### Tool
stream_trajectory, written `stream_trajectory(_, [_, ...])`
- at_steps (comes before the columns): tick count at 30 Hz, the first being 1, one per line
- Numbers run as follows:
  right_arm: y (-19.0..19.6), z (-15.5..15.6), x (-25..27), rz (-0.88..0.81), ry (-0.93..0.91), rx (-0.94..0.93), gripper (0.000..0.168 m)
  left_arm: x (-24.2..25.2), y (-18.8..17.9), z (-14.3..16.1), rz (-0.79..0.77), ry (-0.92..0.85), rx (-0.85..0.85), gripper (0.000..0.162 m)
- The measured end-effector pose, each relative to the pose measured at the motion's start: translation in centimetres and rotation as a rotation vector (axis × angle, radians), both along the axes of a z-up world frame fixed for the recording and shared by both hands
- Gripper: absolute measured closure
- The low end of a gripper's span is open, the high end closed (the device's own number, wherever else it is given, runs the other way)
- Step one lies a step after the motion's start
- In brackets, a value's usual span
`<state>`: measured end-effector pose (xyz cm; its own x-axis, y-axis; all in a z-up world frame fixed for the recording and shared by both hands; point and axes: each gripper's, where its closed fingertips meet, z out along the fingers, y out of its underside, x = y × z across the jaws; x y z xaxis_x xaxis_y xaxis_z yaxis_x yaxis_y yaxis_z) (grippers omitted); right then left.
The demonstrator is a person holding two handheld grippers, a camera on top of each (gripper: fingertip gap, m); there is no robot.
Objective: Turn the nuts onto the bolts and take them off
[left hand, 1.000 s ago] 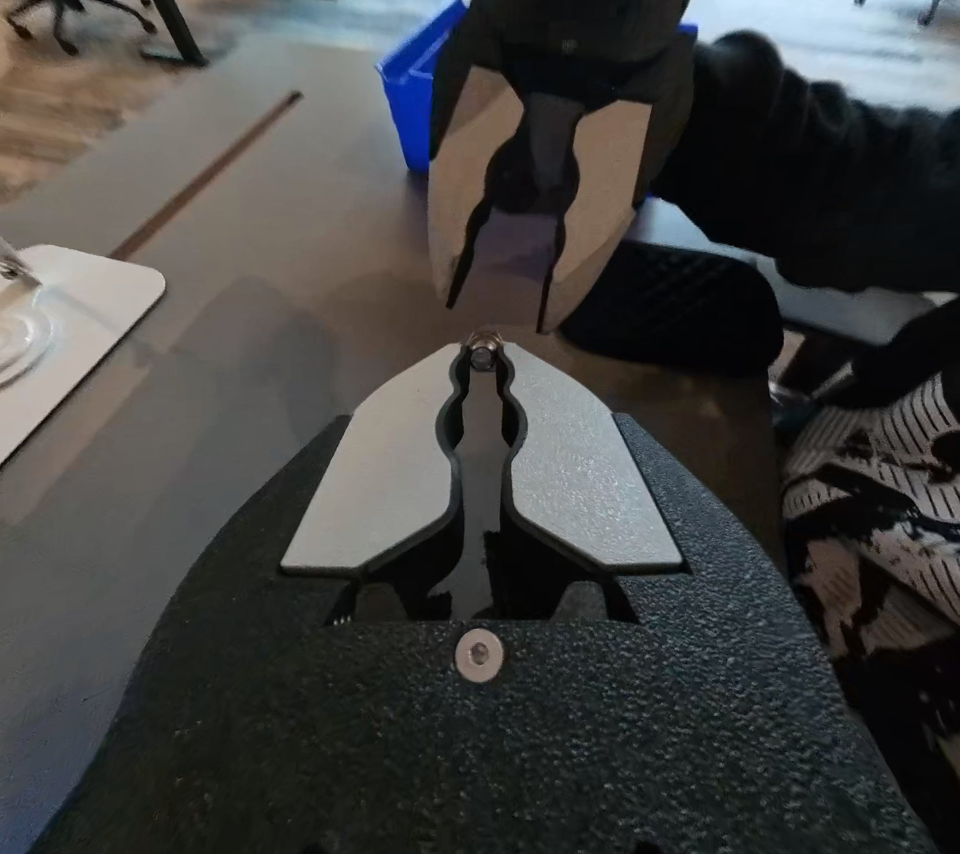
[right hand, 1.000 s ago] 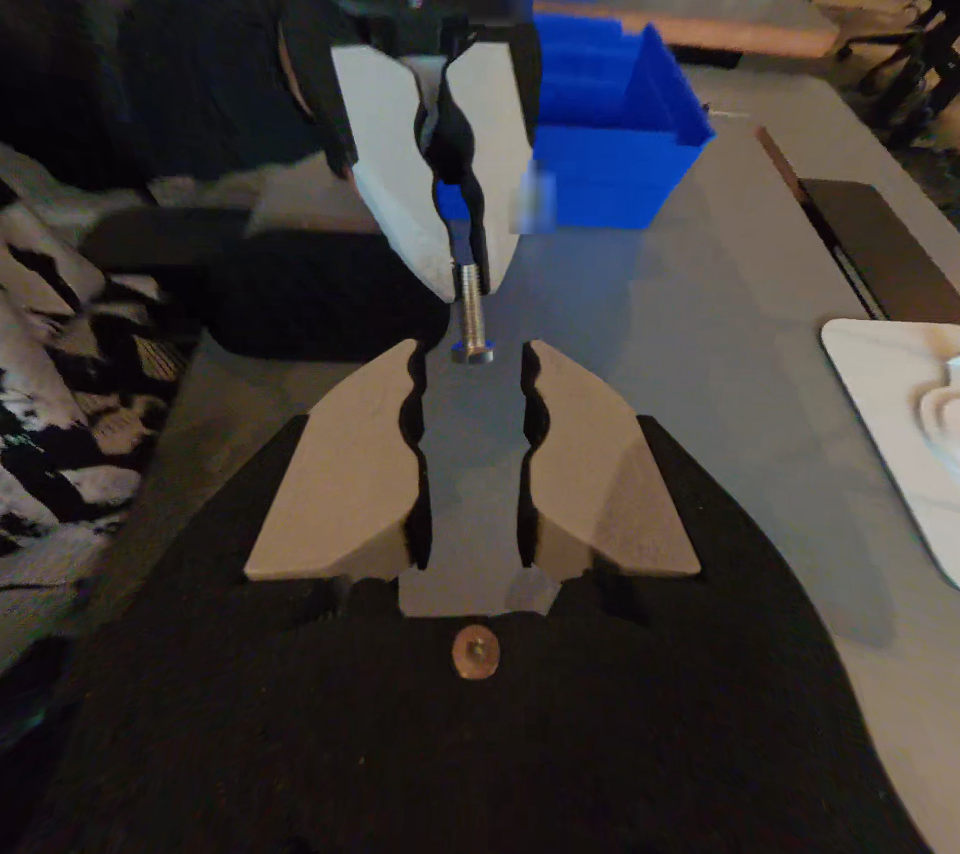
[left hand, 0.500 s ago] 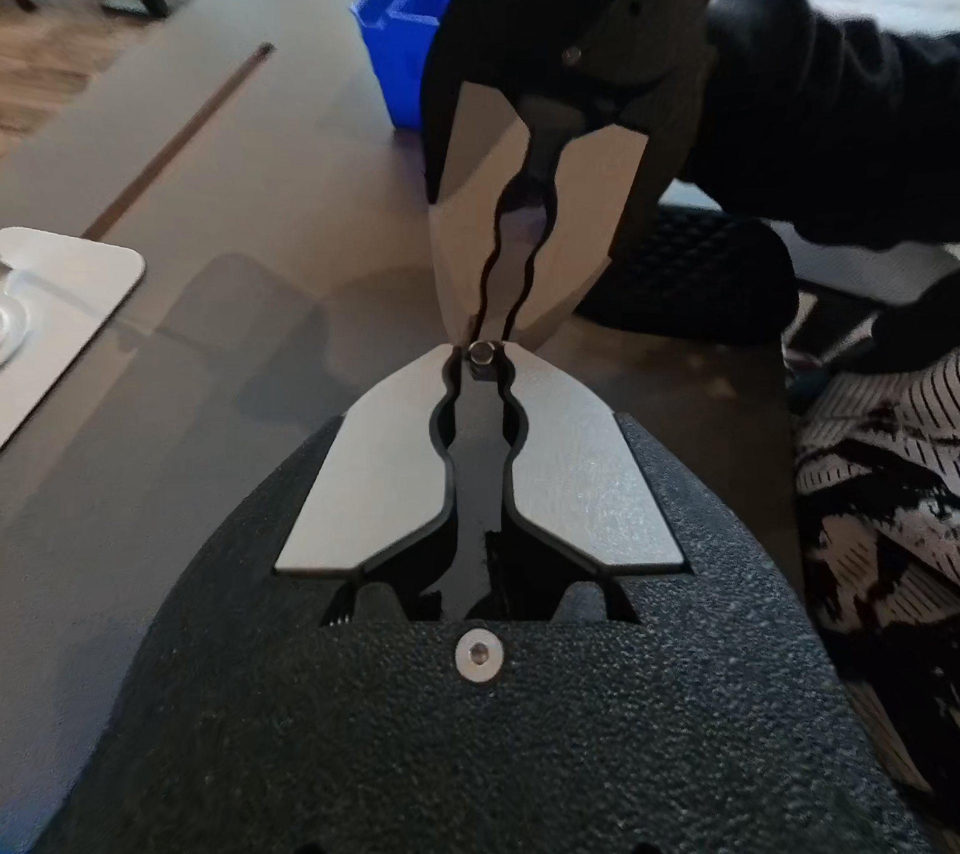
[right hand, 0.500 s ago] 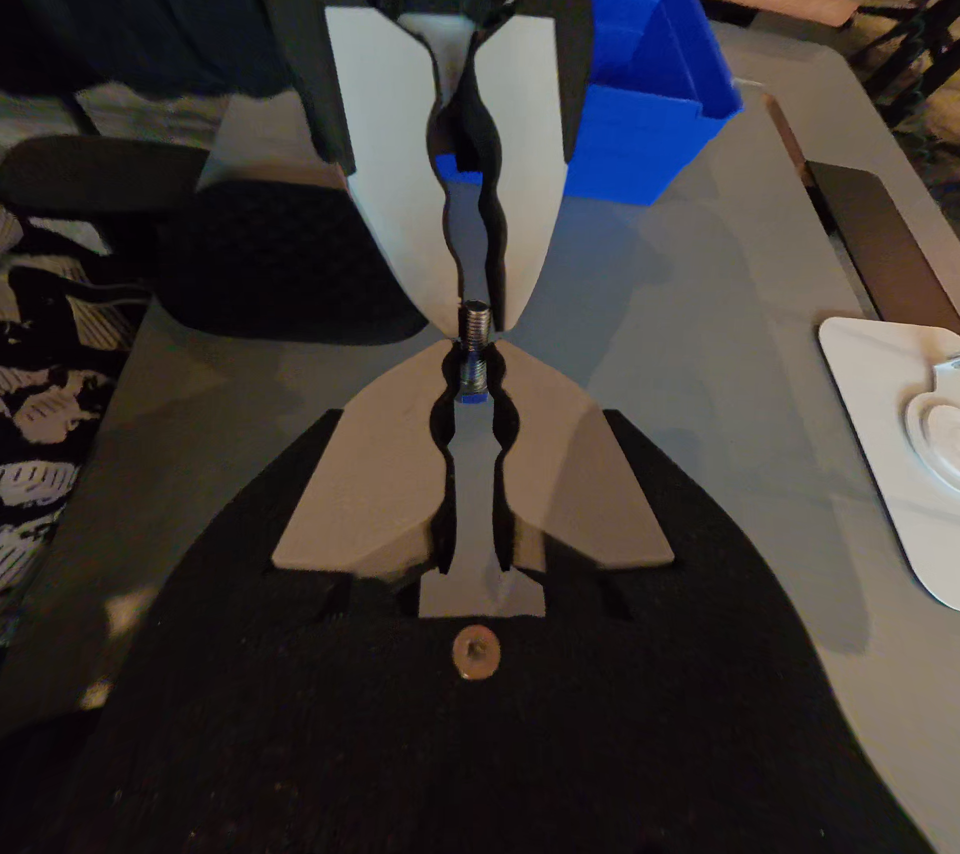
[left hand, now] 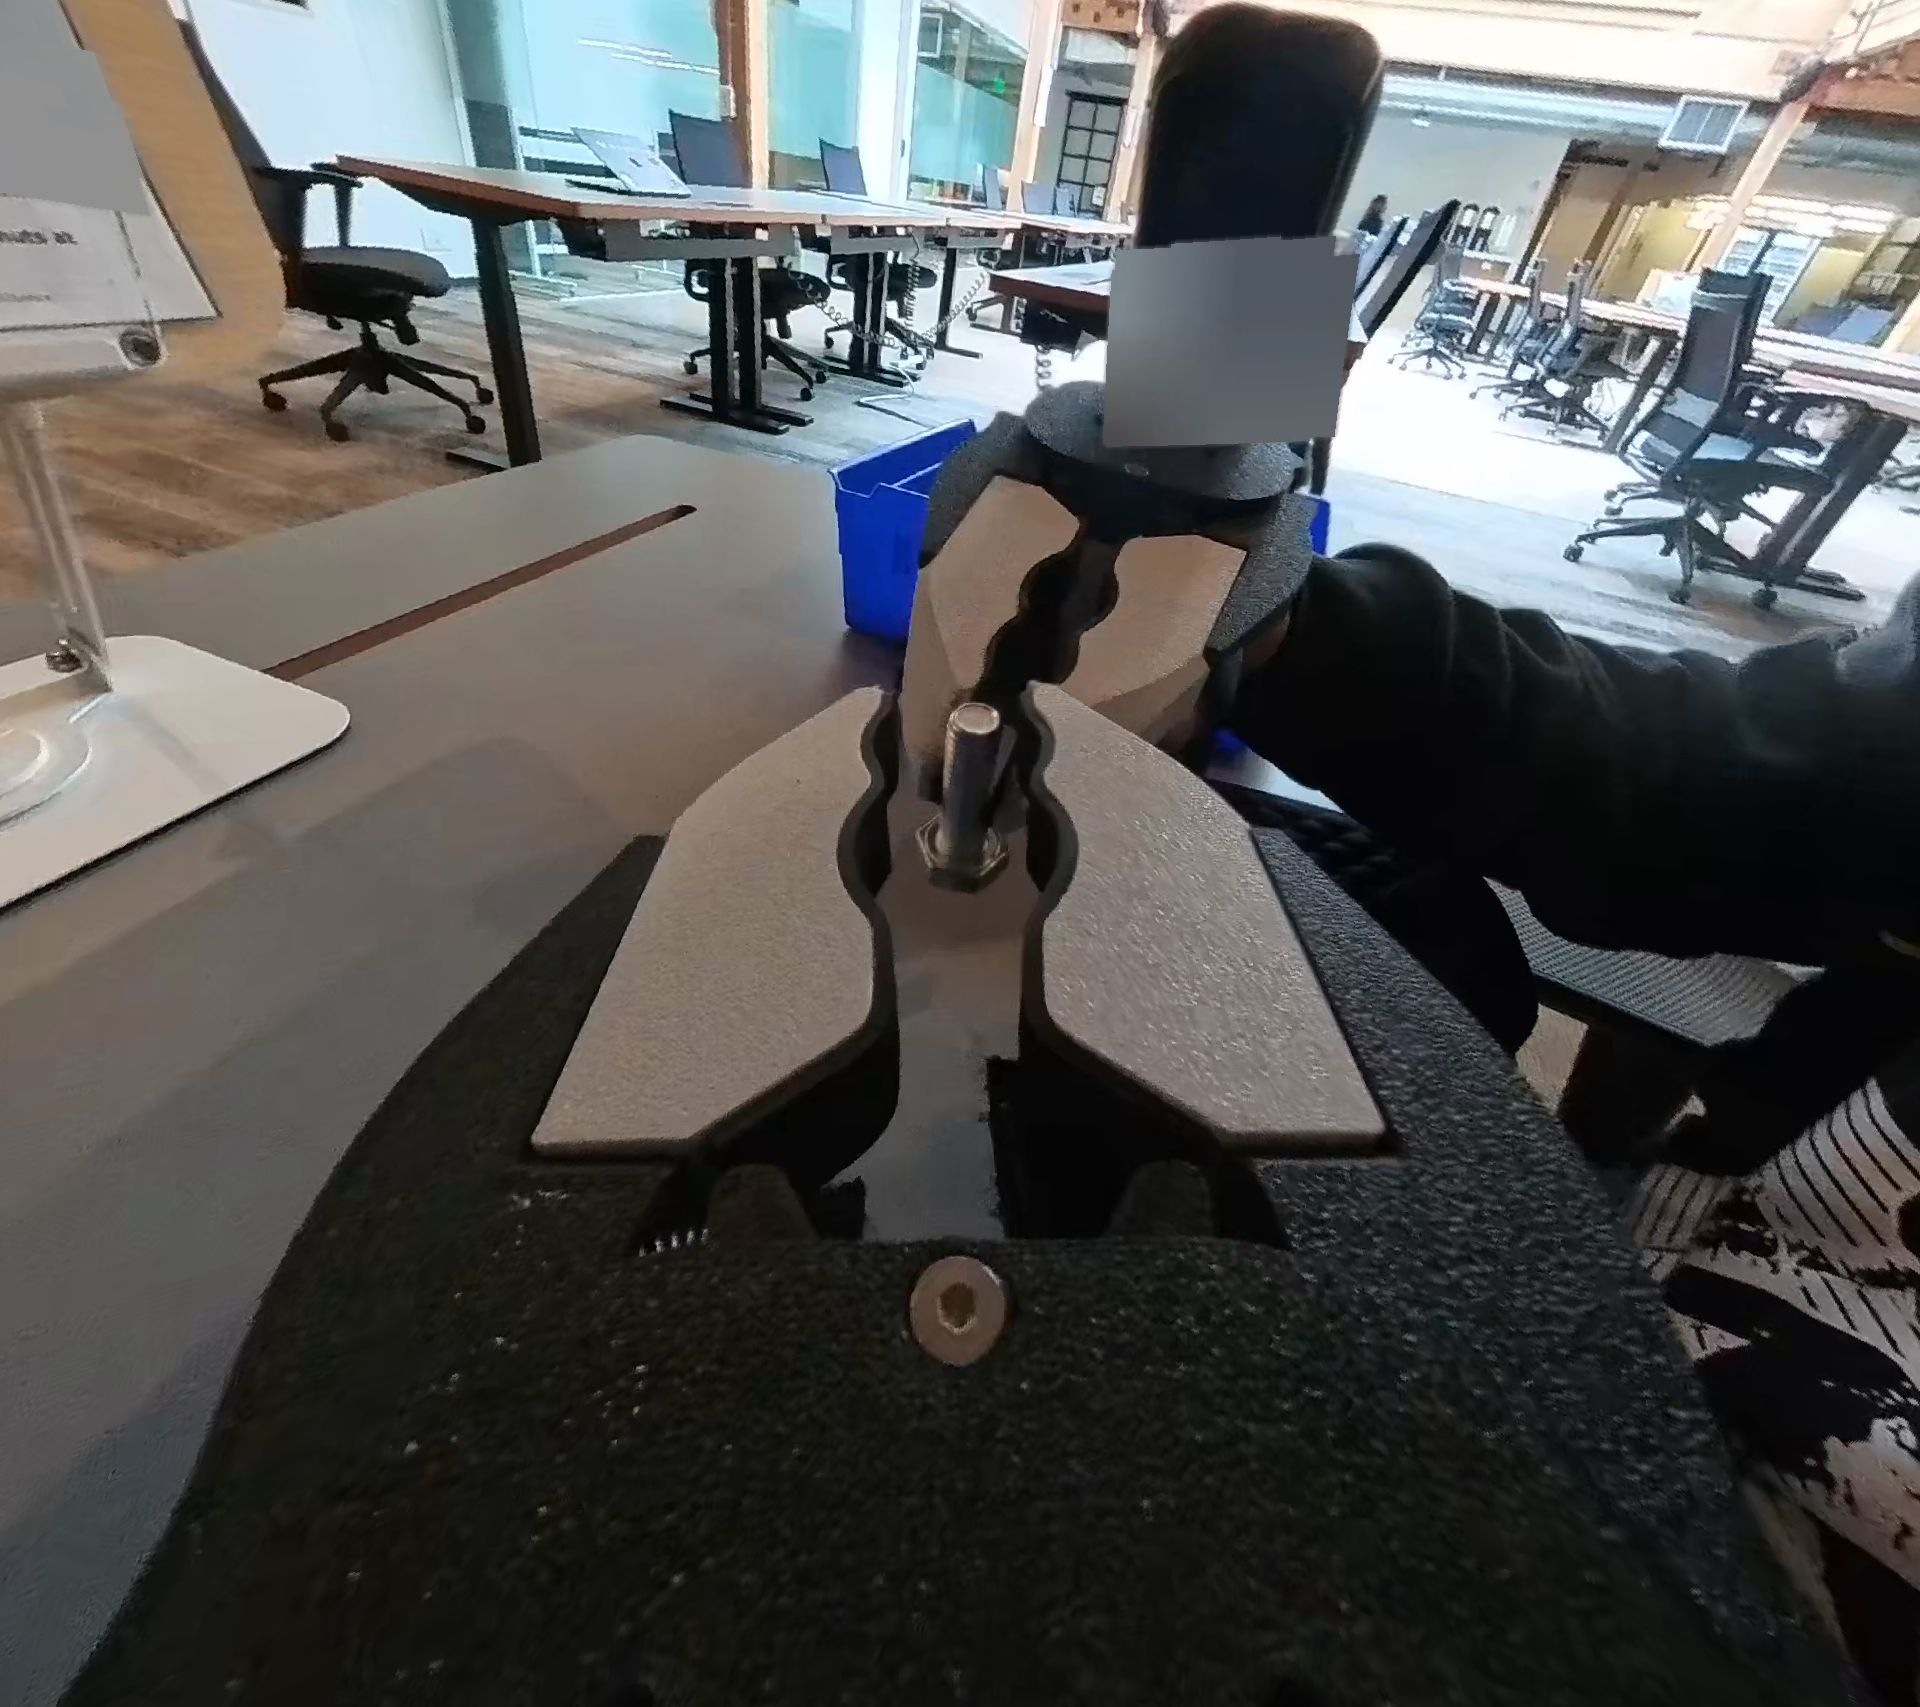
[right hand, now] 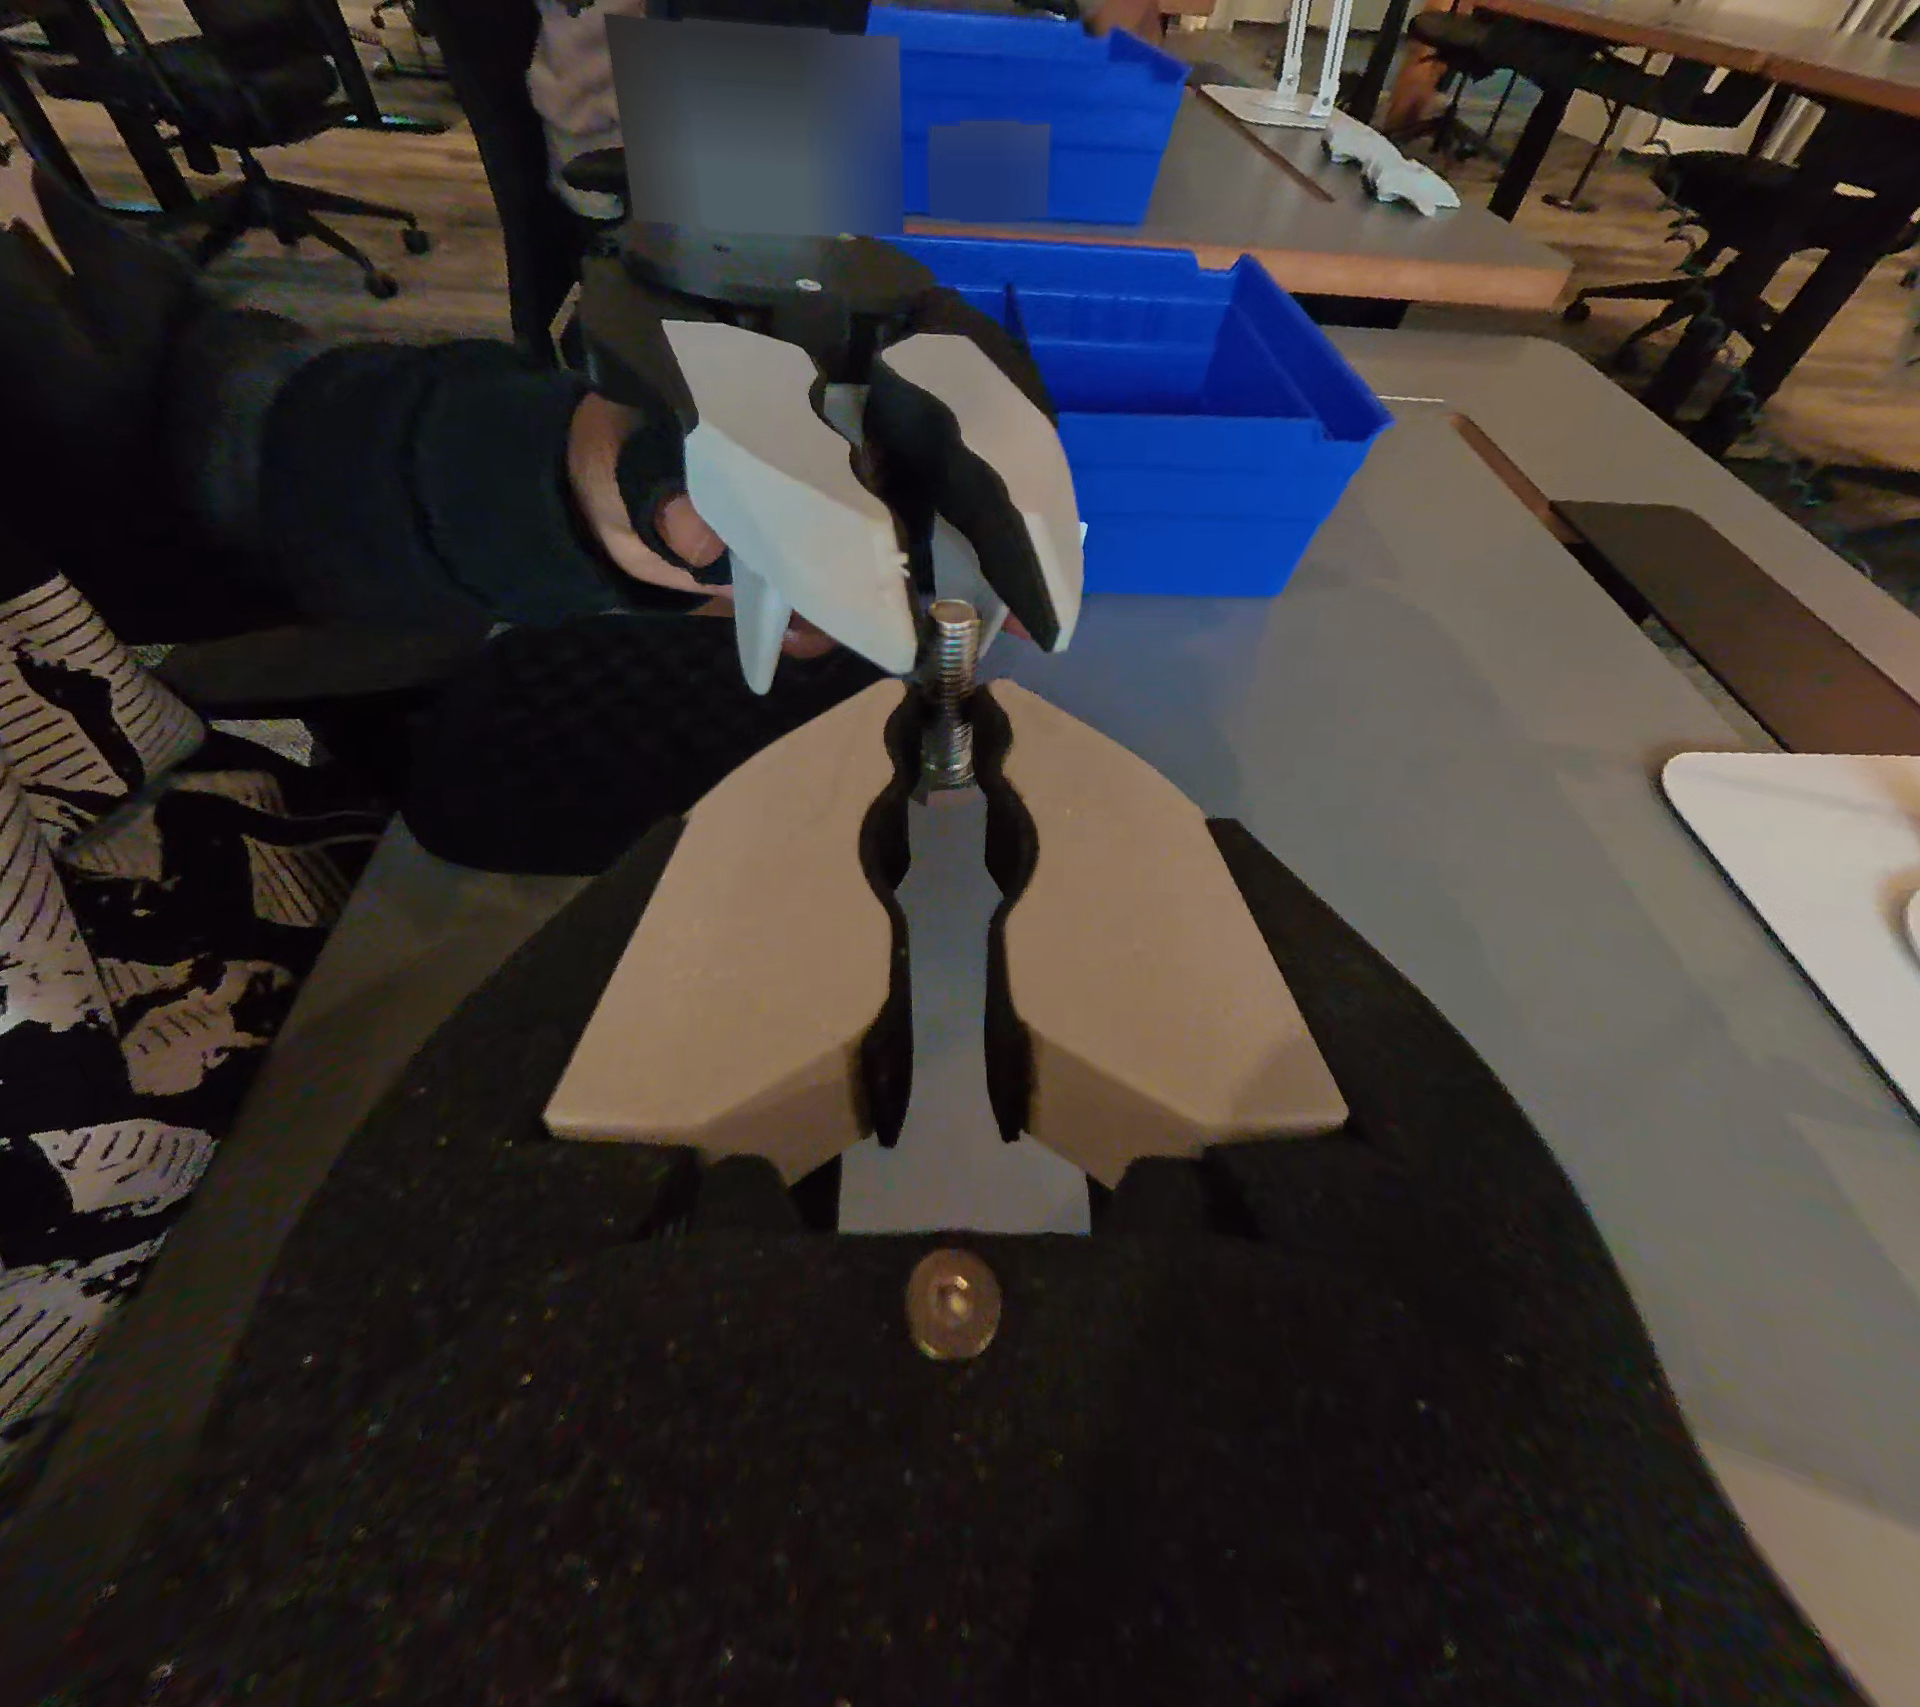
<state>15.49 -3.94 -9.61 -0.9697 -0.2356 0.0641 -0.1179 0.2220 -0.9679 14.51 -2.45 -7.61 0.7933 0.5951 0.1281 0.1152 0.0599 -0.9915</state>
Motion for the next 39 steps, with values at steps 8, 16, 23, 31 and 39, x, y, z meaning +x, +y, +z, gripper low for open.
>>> stream_trajectory(8, [0.2,0.4,0.4,0.026,-0.034,-0.039,0.16,0.3,0.0,0.1,-0.039,0.01,-0.012,0.137])
stream_trajectory(16, [0.5,0.7,0.8,0.077,-0.079,-0.067,0.16,1.2,0.5,0.5,-0.105,0.044,0.012,0.152])
stream_trajectory(23, [1.3,0.0,0.2,0.057,-0.097,-0.034,0.14,0.7,0.2,0.1,-0.03,0.102,-0.009,0.153])
stream_trajectory(31, [4.4,-1.2,-4.8,-0.157,-0.112,-0.118,0.135,-2.8,-1.5,-5.8,0.176,0.01,-0.122,0.153])
stream_trajectory(39, [4.9,-0.5,-5.2,-0.169,-0.109,-0.182,0.14,-4.1,-0.7,-10.0,0.117,-0.177,-0.284,0.153])
